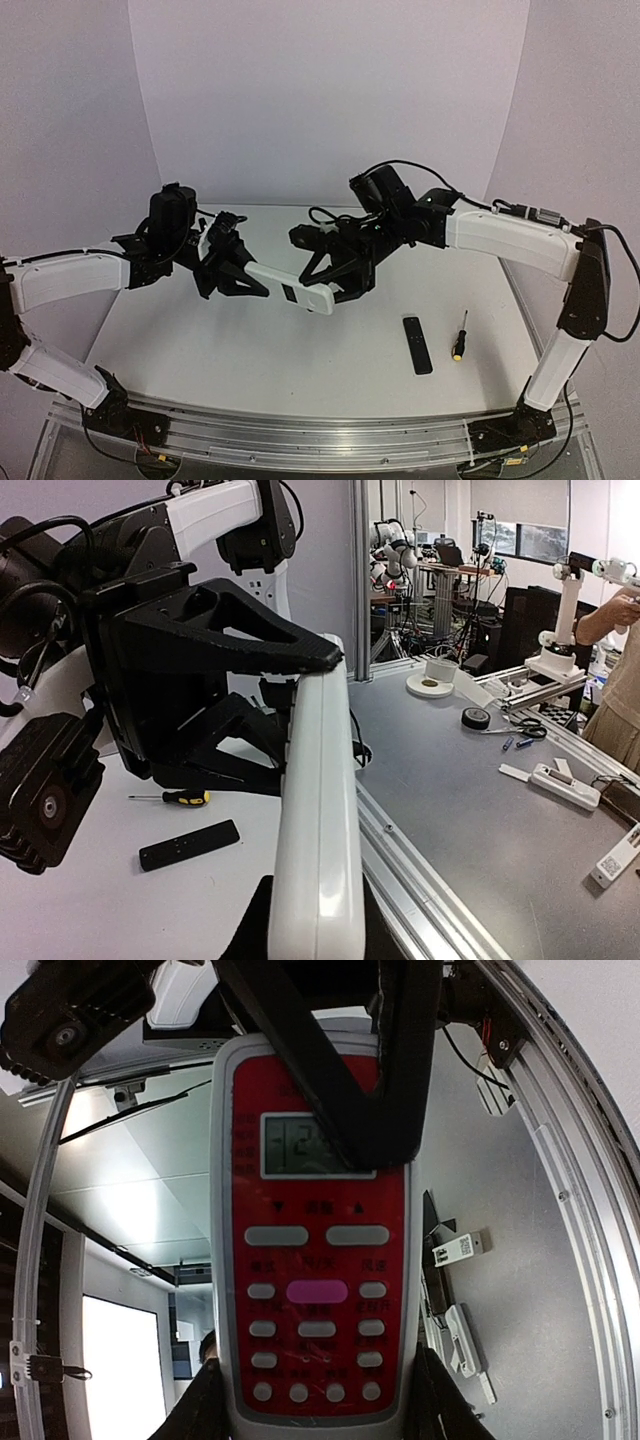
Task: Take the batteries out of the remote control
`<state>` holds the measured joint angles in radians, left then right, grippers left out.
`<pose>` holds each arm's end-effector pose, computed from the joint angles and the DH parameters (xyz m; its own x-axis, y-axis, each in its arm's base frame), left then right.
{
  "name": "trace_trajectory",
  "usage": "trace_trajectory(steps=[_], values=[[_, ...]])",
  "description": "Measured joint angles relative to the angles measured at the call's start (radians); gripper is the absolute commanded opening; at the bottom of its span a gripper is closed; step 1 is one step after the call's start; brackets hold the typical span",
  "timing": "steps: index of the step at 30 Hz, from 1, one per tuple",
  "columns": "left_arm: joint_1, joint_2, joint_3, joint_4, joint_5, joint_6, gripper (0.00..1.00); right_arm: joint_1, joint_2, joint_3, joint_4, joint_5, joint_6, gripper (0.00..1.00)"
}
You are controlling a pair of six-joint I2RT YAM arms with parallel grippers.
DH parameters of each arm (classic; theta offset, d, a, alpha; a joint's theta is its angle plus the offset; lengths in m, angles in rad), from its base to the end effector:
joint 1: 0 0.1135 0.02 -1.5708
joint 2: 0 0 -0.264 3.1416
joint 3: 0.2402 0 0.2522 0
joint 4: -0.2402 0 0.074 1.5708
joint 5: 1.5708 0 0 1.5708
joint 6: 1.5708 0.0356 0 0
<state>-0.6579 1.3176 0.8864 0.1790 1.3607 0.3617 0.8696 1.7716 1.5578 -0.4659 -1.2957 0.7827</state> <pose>0.2005 -0.1990 0.3009 0.1256 -0.0038 -0.9921 0.8900 -0.4413 0.1144 0.2253 0.3200 0.3263 -0.7744 -0.6202 -0.1248 -0.2036 0.0574 0.9774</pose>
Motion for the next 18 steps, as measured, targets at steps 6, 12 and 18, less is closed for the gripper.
trace_trajectory(steps=[6, 12, 18], values=[[-0.004, -0.007, -0.068, 0.198, -0.047, -0.26, 0.0, -0.018, -0.005, 0.006, 0.0, 0.031, -0.003, 0.82], [-0.012, -0.041, -0.203, 0.3, -0.246, -0.629, 0.0, -0.051, -0.12, -0.104, 0.011, 0.325, -0.11, 0.85], [-0.025, -0.078, -0.3, 0.304, -0.449, -0.926, 0.0, -0.058, -0.287, -0.258, 0.044, 0.615, -0.197, 0.82]])
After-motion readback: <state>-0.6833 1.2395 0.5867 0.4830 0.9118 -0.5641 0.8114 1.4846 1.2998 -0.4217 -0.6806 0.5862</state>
